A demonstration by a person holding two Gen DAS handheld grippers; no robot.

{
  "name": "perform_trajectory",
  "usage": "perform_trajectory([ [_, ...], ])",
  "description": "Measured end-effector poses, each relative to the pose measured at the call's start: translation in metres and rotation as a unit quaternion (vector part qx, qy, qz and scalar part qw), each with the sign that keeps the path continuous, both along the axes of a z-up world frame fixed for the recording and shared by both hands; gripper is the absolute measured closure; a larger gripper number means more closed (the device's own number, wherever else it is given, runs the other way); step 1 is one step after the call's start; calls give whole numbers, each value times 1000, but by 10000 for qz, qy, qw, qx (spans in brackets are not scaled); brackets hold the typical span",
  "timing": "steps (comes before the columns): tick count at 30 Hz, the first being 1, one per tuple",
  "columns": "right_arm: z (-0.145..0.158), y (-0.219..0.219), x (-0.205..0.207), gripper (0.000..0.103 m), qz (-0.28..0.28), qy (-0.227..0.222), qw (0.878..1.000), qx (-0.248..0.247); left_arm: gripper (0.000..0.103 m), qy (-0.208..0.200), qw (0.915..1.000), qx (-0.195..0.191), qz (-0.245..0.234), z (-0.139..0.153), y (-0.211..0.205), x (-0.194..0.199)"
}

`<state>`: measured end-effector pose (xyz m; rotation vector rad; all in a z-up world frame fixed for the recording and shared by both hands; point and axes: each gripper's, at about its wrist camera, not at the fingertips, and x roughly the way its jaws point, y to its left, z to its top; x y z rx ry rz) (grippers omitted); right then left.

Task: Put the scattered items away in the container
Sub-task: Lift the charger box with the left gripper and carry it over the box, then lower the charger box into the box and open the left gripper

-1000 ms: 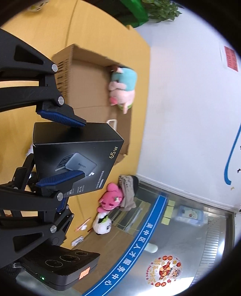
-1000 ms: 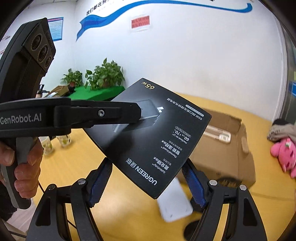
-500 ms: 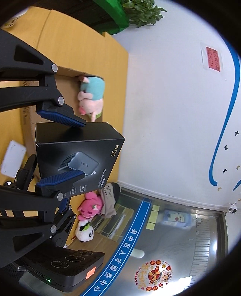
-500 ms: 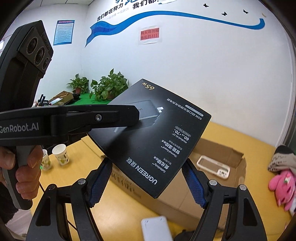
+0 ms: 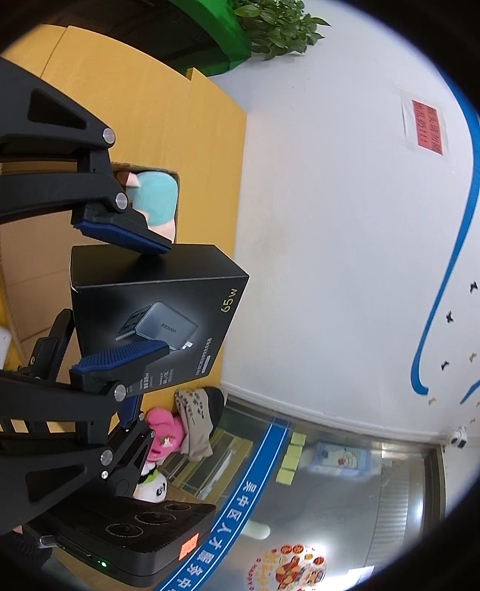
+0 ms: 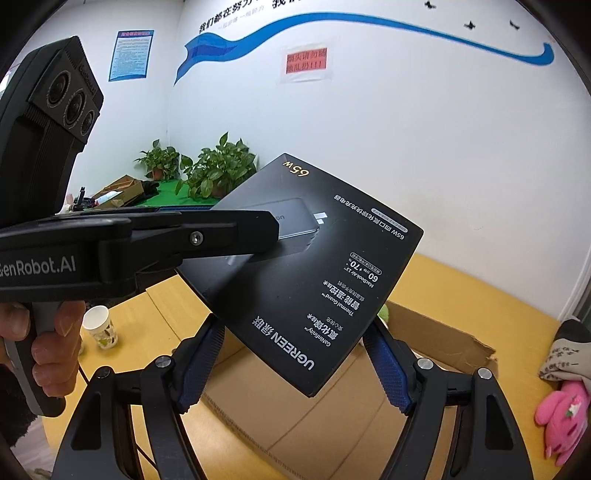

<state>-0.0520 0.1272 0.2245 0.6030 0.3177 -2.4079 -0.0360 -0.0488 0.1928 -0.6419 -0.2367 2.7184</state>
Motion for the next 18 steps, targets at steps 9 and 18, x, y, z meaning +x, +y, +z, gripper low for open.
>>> perform_trajectory([
  [9, -38, -29, -64, 22, 190, -508, 9982, 259, 56, -601, 9980, -82, 179, -45, -23, -56],
  [18, -132, -45, -120, 22, 171, -1722, 9838, 472, 56, -1755, 9842, -120, 220, -138, -28, -102],
])
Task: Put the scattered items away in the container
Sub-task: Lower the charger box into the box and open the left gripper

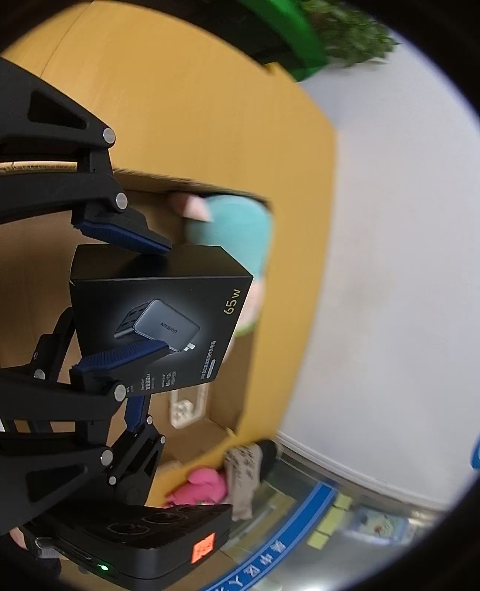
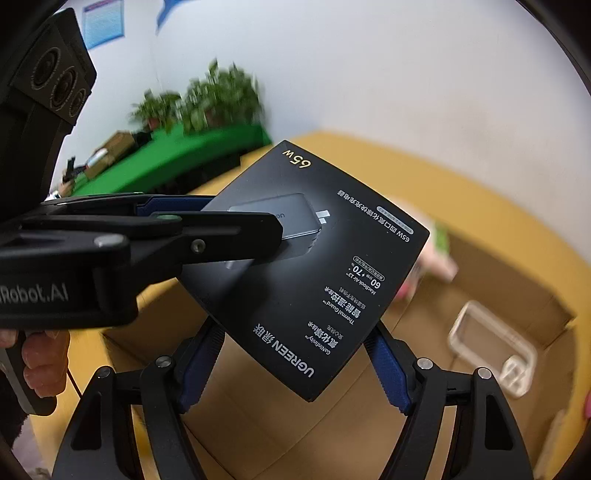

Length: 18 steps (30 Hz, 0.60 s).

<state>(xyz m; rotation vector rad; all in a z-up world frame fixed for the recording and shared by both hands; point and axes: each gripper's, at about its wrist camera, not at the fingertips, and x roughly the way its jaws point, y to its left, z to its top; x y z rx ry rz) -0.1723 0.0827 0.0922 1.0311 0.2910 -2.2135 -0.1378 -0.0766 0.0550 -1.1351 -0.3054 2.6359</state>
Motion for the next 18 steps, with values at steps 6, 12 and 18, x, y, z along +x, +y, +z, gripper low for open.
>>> perform_trajectory([
  [6, -27, -2, -31, 22, 155, -938, 9953, 200, 56, -421, 9989, 103, 195, -21, -10, -14],
  [12, -47, -26, -46, 22, 384, -1426, 9869, 653, 56, -926, 9946, 134, 449, -40, -30, -21],
  [18, -42, -22, -36, 12, 428, -1497, 9853, 700, 56, -1100, 9931, 115, 391, -33, -37, -20],
])
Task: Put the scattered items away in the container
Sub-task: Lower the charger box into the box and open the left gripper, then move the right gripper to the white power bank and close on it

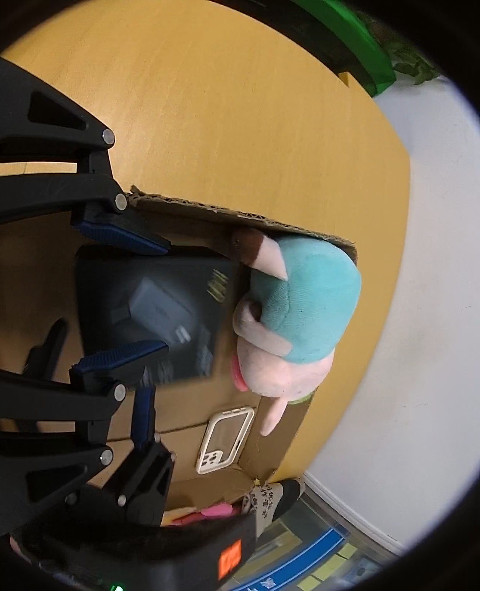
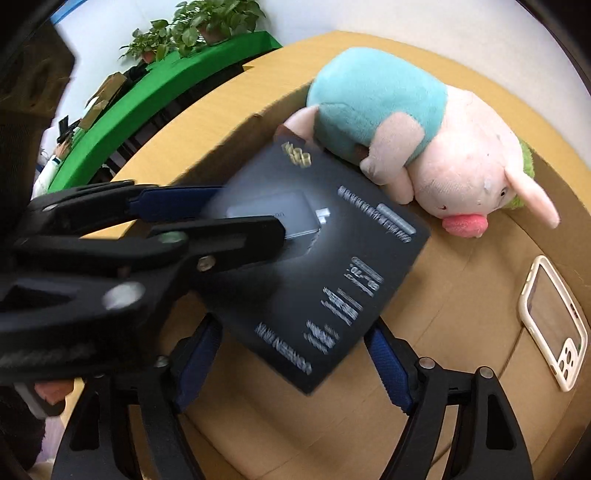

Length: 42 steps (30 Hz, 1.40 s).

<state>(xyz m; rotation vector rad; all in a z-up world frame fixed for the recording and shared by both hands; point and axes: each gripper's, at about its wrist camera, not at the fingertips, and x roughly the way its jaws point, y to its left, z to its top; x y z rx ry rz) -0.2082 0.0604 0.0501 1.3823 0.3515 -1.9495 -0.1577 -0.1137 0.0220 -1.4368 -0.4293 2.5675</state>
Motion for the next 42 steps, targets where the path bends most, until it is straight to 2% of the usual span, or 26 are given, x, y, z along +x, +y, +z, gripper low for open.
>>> perform_trajectory([
  [3, 25, 14, 22, 5, -18, 441, 9990, 56, 48, 246, 9994, -84, 226, 18, -6, 13],
  [5, 44, 31, 40, 3, -145, 774, 9969, -25, 36, 621, 9975, -116, 317, 36, -8, 32],
  [6, 53, 39, 50, 2, -246, 898, 9956, -121, 25, 858, 9954, -181, 387, 45, -6, 42],
  [7, 62, 51, 61, 2, -385, 1030, 9936, -272, 22, 1118, 9922, -281, 466, 54, -6, 54],
  [9, 78, 68, 85, 5, -643, 1355, 9867, -627, 25, 1552, 9855, -523, 447, 68, 2, 79],
  [10, 87, 78, 98, 10, -761, 1614, 9803, -851, 53, 1685, 9835, -585, 306, 72, 9, 88],
  [11, 94, 89, 112, 44, -848, 1852, 9735, -1039, 88, 1714, 9831, -641, 88, 74, 17, 96],
  [12, 99, 104, 128, 91, -957, 2014, 9678, -1164, 99, 1619, 9843, -701, -115, 73, 25, 102],
  [13, 103, 113, 139, 98, -1097, 2108, 9633, -1249, 103, 1518, 9858, -685, -217, 72, 32, 109],
  [14, 105, 120, 147, 98, -1236, 2155, 9595, -1328, 103, 1498, 9863, -629, -272, 70, 37, 115],
  [16, 107, 135, 160, 96, -1374, 2049, 9590, -1397, 101, 1580, 9851, -577, -371, 70, 49, 128],
  [17, 108, 139, 162, 68, -1412, 2016, 9595, -1373, 94, 1612, 9844, -613, -358, 71, 54, 134],
  [18, 108, 146, 169, 11, -1498, 2044, 9583, -1319, 64, 1627, 9839, -669, -325, 72, 60, 141],
  [19, 107, 152, 174, 0, -1604, 2134, 9554, -1262, 19, 1644, 9832, -741, -273, 73, 65, 146],
  [20, 106, 158, 179, 0, -1690, 2225, 9522, -1235, 9, 1743, 9812, -803, -180, 74, 70, 153],
  [22, 101, 173, 189, 0, -1834, 2187, 9499, -1270, 6, 2072, 9756, -730, -74, 74, 76, 170],
  [23, 98, 180, 192, 0, -1892, 2111, 9503, -1289, 6, 2108, 9755, -606, -172, 74, 79, 176],
  [25, 87, 194, 200, 0, -1988, 1938, 9526, -1244, 6, 1919, 9799, -396, -386, 67, 86, 179],
  [27, 70, 196, 207, 0, -1890, 1676, 9607, -1149, 6, 1629, 9852, -223, -481, 56, 90, 180],
  [29, 54, 188, 215, 0, -1562, 1456, 9721, -972, 6, 1417, 9883, -56, -569, 42, 95, 182],
  [31, 33, 167, 226, 0, -1097, 1354, 9831, -560, 6, 1207, 9904, 58, -663, 28, 99, 185],
  [33, 15, 147, 231, 0, -726, 1277, 9890, -194, 6, 921, 9929, 184, -731, 13, 101, 189],
  [35, -2, 129, 234, 0, -413, 1225, 9916, 77, 6, 757, 9937, 317, -760, 2, 101, 193],
  [37, -14, 118, 230, 0, -245, 1114, 9934, 123, 6, 638, 9946, 374, -732, -7, 98, 199],
  [40, -36, 106, 215, 1, -96, 979, 9942, 440, 6, 445, 9958, 422, -679, -19, 92, 205],
  [42, -48, 107, 204, 2, -179, 715, 9959, 516, 6, 350, 9965, 457, -605, -26, 88, 208],
])
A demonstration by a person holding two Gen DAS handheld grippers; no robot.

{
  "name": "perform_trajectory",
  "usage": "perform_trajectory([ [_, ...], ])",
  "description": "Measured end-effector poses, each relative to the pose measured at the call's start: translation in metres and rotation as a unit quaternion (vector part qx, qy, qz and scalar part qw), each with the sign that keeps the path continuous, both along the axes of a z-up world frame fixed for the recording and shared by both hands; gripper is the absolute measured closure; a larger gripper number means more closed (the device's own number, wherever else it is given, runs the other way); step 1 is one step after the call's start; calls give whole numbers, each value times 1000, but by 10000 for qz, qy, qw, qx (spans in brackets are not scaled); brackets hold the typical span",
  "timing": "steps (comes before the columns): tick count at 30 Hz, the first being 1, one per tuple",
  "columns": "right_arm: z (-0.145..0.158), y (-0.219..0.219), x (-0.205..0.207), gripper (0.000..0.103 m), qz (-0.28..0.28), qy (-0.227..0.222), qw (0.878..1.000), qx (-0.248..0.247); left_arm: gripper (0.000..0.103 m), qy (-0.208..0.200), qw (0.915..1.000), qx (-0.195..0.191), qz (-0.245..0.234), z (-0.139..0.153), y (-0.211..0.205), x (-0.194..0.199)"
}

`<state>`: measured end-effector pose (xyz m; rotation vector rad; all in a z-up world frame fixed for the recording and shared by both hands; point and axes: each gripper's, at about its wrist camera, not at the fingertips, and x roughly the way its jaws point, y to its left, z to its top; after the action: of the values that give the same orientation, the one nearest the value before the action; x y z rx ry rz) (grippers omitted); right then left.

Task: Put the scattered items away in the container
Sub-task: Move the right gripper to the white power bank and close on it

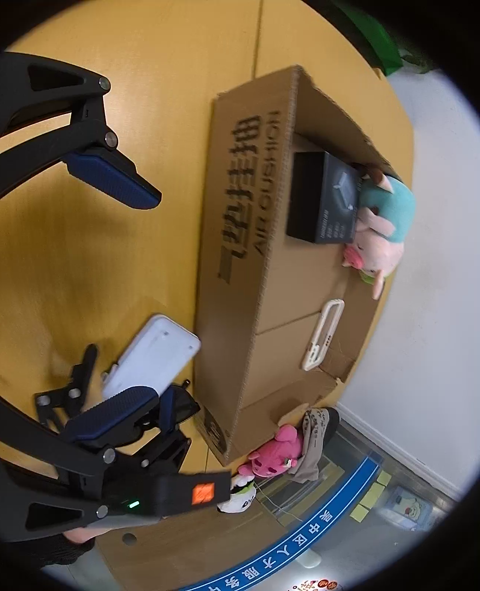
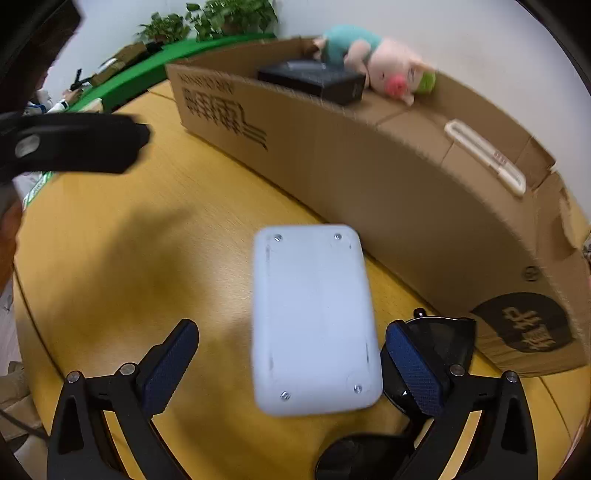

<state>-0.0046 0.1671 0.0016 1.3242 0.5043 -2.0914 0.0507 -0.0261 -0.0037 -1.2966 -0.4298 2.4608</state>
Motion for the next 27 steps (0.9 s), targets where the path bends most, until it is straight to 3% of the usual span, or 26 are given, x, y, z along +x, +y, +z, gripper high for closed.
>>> perform_trajectory([
  [4, -5, 8, -9, 12, -216, -289, 9990, -275, 6, -129, 9997, 194, 42, -9, -7, 3],
  [9, -9, 11, 7, 28, -316, -83, 9993, -193, 6, -546, 9983, 199, -58, -24, 2, -7],
  [15, -10, 14, 32, 32, -412, -146, 9970, -645, 7, -1044, 9905, 802, -388, -50, 25, -19],
  [17, -8, 12, 38, 32, -424, -195, 9959, -775, 13, -933, 9912, 852, -400, -51, 29, -17],
  [18, -8, 11, 37, 32, -423, -227, 9955, -821, 28, -919, 9911, 866, -429, -52, 30, -17],
  [19, -6, 8, 36, 32, -416, -260, 9951, -859, 50, -1025, 9896, 896, -459, -55, 31, -18],
  [21, -6, 7, 36, 32, -419, -263, 9949, -882, 62, -1006, 9917, 709, -372, -55, 30, -18],
  [27, -5, 3, 32, 32, -484, -227, 9941, -944, 66, -1039, 9918, 687, -272, -55, 24, -16],
])
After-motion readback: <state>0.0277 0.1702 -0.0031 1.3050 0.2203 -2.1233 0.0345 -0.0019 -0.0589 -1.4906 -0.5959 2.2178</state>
